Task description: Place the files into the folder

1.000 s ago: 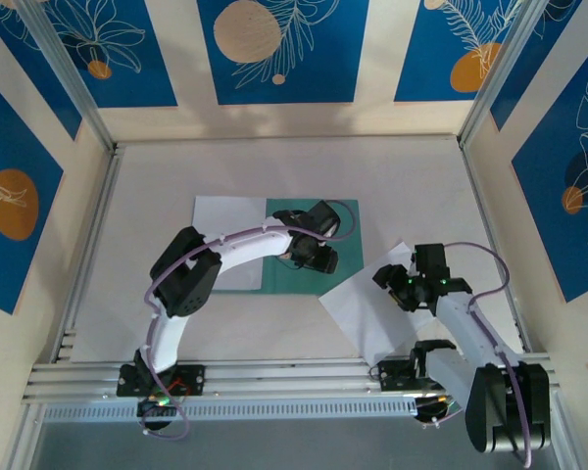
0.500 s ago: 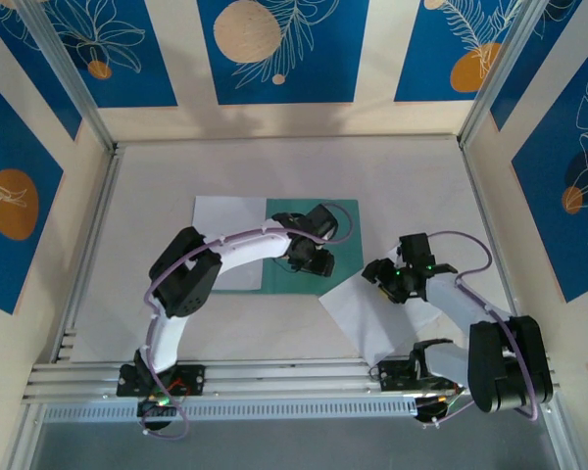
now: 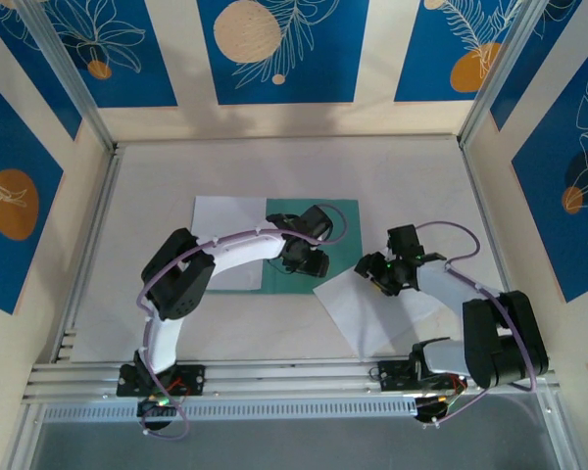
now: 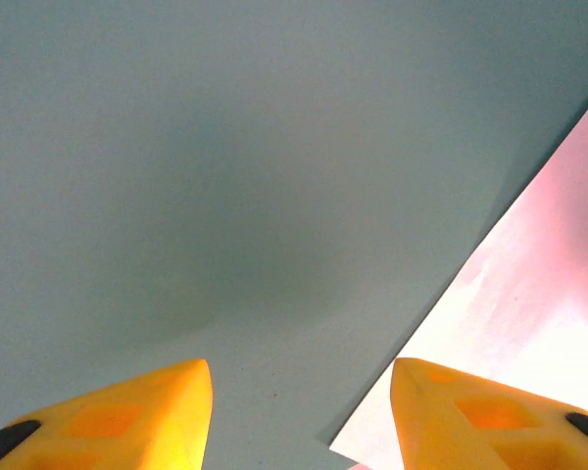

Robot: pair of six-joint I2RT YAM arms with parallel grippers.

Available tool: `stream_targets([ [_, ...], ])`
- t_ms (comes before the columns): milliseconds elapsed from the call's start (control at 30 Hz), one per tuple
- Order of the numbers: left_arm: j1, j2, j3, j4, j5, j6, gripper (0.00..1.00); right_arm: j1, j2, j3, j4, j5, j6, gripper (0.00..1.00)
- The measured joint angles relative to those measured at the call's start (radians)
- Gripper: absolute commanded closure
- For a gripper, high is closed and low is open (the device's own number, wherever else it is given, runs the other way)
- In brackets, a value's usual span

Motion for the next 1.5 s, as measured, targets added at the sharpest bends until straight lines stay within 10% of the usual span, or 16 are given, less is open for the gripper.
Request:
stream_targets([
  [1033, -0.008, 0.008, -0.003, 0.042, 0.048, 0.002, 0.52, 0.013, 0.072, 0.119, -0.063, 0.029, -0.042, 0.44],
  [1500, -0.049, 0.061, 0.016, 0.098, 0.103, -0.001, 0.54, -0.213, -0.006, 0.121, -0.139, 0.014, -0.078, 0.44],
])
